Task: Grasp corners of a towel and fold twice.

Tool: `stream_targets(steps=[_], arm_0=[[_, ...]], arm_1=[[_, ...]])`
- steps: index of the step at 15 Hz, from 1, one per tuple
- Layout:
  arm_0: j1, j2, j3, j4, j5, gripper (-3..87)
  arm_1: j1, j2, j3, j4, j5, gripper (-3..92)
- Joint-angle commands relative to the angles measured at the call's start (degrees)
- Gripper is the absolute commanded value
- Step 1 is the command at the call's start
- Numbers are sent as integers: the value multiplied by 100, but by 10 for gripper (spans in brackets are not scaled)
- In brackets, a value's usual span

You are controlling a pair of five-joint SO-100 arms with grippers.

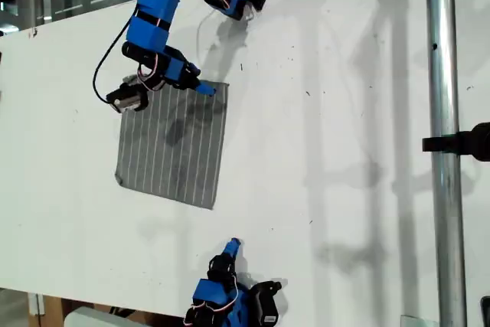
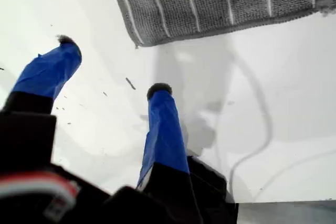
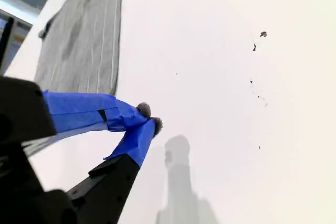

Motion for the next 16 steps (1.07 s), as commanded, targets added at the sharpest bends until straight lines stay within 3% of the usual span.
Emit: stream_targets(steps=[1,6,9,11,14,16], arm_0=[[79,26,0,18,-35,-28],[79,26,0,18,-35,-28],[88,26,0,18,-35,-28],[70,26,0,18,-35,-28],[79,26,0,18,-123,-26],[176,9,-202,35,-624,-29]], arm_1=[[0,-536,-193,-554,-88,308],[-88,-2197,-396,-1538,-105,296],[-35,-2505,-378,-1679,-88,183],[149,-2812,-571,-1512,35,20],[-123,-2619,-571,-1582,123,-2],[-316,-2250,-510,-1661,193,-2]])
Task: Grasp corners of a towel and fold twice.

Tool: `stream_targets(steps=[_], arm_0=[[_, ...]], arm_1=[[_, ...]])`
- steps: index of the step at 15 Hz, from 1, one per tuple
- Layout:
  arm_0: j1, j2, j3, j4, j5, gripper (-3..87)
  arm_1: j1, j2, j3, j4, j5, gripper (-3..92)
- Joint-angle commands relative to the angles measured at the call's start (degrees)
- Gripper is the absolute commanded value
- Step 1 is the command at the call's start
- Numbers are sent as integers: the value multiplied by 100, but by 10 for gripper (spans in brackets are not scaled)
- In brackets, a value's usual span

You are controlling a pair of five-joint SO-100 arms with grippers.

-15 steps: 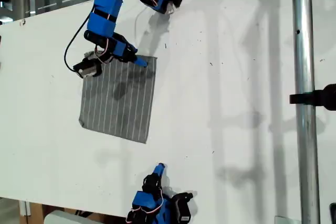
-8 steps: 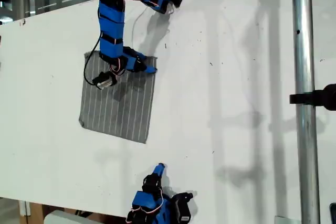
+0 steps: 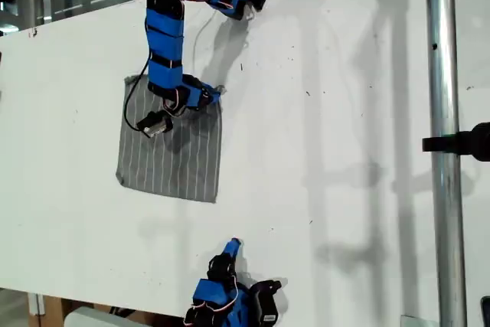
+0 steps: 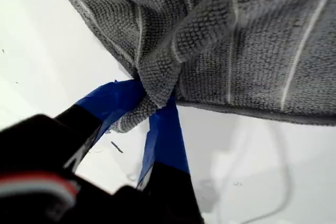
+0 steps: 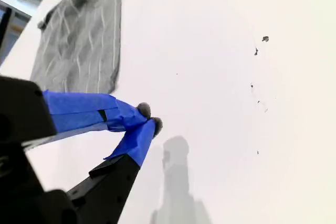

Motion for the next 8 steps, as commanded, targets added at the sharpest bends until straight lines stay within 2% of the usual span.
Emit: stream_targets(steps=[1,3,4,8], arm_0=[[281,-149,-562,-35,-404,-30],[369,-2241,-2294,-79,-308,-30],[308,-3542,-3366,-79,193,-30],[-659,-6847,-6275,97,3252,-30]], arm_1=[[-105,527,9,-18,114,-2],[-167,853,149,26,193,-2],[-202,993,246,18,229,-2],[-281,1397,466,-18,272,-2]])
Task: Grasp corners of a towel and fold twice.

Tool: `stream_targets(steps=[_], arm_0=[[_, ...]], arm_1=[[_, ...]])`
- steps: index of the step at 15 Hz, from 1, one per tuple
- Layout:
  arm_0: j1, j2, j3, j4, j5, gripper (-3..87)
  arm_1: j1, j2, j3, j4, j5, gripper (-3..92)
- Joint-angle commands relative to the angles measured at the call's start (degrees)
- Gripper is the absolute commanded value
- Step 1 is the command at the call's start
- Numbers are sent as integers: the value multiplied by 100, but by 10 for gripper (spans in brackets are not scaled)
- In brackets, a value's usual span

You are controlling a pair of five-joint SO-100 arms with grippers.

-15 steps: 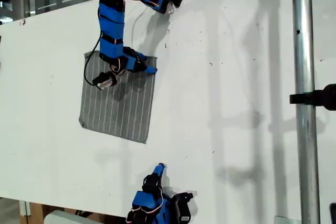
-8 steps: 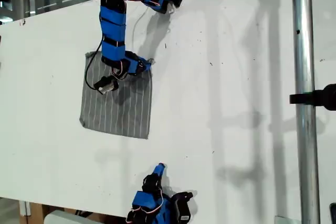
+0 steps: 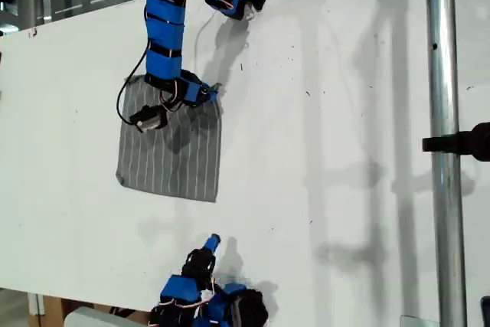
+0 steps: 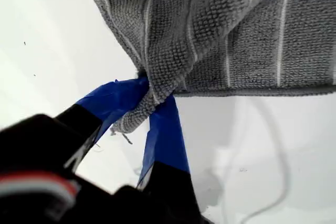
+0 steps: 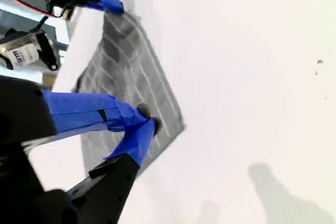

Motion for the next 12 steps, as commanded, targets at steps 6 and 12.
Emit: stream_targets(steps=[6,12], arm_0=[[-1793,-4518,-4087,281,4175,-29],[-2153,-6987,-7796,1811,3858,278]], arm_1=[[-255,536,0,-185,211,-2],[-272,809,299,-246,272,-2]])
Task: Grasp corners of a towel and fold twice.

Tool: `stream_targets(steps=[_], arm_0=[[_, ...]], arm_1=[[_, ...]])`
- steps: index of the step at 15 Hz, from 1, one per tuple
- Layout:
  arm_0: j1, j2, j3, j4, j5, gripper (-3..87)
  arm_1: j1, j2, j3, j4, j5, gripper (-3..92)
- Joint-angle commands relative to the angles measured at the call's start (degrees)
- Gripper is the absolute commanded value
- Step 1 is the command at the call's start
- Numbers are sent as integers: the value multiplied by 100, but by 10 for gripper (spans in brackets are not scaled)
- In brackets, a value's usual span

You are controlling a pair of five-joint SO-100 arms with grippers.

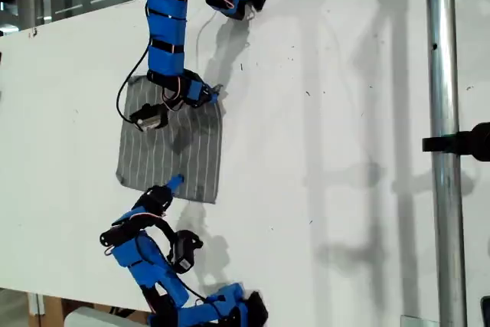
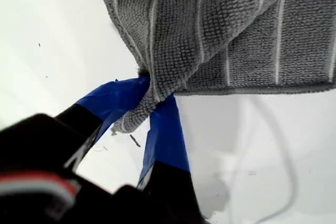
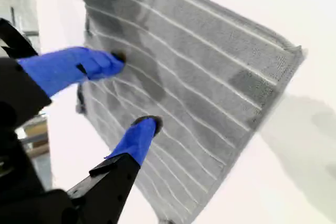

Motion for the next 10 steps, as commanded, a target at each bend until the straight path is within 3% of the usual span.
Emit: stream_targets(steps=[1,10], arm_0=[[-167,53,-343,70,-88,286],[483,-615,369,149,-105,250]], arm_1=[[-70,527,62,-35,79,-2],[-35,773,272,-97,88,-2]])
